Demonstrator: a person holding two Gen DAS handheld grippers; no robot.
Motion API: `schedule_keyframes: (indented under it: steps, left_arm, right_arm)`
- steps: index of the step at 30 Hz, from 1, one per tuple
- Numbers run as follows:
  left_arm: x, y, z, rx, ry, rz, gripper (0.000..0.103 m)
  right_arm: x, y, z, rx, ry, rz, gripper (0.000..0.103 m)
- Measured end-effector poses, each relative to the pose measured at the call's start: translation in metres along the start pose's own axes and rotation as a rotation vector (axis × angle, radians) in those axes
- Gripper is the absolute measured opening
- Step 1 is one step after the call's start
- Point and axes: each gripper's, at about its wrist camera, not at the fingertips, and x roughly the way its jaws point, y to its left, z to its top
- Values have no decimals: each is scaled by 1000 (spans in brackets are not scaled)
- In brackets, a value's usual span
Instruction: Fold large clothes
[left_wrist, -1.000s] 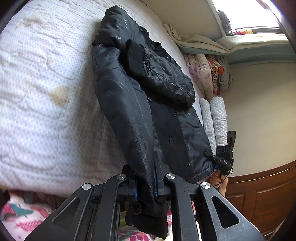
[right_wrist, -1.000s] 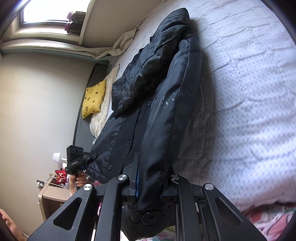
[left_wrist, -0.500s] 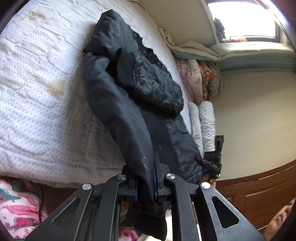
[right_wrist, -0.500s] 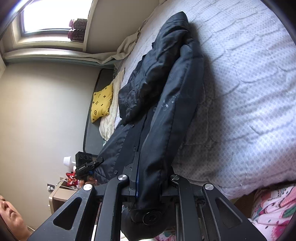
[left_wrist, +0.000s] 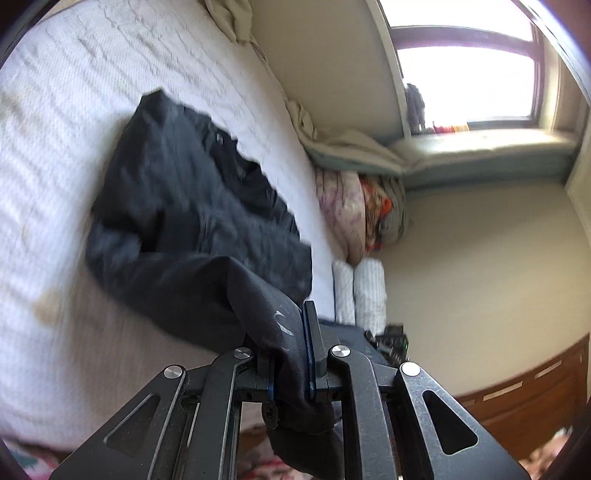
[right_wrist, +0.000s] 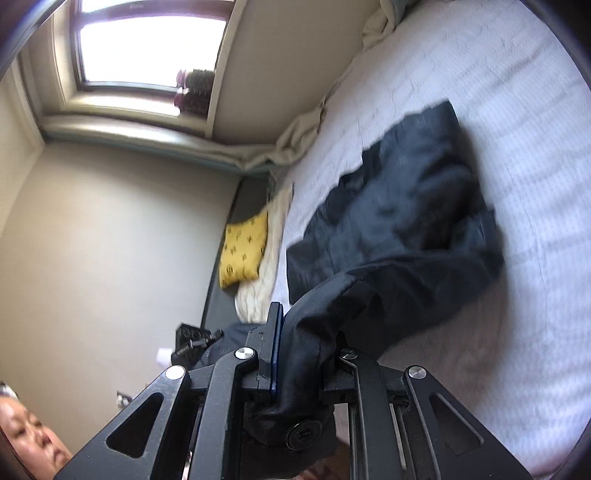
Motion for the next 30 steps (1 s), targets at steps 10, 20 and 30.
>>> schedule_keyframes:
  steps: [10, 20, 30]
  left_arm:
    - [60, 37, 77, -135, -80, -8, 15]
    - [97, 76, 116, -211, -111, 43, 17]
    - [104, 95, 123, -241, -175, 90, 63]
  right_arm:
    - [52, -31, 73, 119, -89, -45, 10]
    - [105, -67, 119, 184, -99, -134, 12]
    - [115, -102, 138, 272, -143, -122, 58]
